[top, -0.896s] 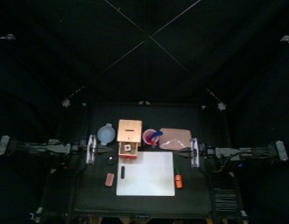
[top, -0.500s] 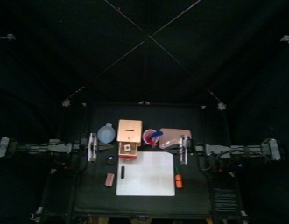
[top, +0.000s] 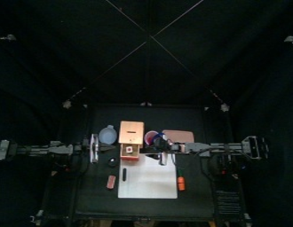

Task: Place sushi on board then cut the sushi with the knife then place the pieces on the plate
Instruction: Place the sushi on the board

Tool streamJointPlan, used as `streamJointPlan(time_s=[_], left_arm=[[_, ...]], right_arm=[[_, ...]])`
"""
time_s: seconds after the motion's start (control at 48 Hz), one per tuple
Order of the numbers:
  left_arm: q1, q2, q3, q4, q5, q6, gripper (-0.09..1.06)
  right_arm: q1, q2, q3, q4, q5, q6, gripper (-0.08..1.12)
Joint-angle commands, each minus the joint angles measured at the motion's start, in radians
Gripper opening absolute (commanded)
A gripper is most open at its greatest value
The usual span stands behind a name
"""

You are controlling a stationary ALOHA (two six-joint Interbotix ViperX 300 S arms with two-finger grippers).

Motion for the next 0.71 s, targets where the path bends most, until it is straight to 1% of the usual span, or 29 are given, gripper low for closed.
streamJointPlan(time_s=[0.021,0.125,0.229,0.333,0.562,0.708], left_arm=[[0.006,0.003,-0.014,0.002,-0.008,0.002,0.11],[0.011,0.003,-0.012,0.003,-0.011,0.003,0.13],[0.018,0.003,-0.008,0.003,-0.008,0.002,0.16],[0.018,0.003,0.003,0.003,-0.005,0.002,0.20],[0.020,0.003,0.021,0.005,0.000,0.002,0.22],[0.025,0.003,0.035,0.005,0.000,0.003,0.22]], right_arm=[[-0.003,0.057,-0.092,0.003,0.025,-0.002,0.91],[-0.003,0.135,-0.161,-0.012,0.080,-0.015,0.92],[-0.003,0.222,-0.242,-0.038,0.175,-0.014,0.92],[-0.003,0.301,-0.325,-0.064,0.255,-0.015,0.92],[-0.005,0.451,-0.492,-0.224,0.364,-0.020,0.92],[-0.009,0.517,-0.560,-0.281,0.411,-0.025,0.92]])
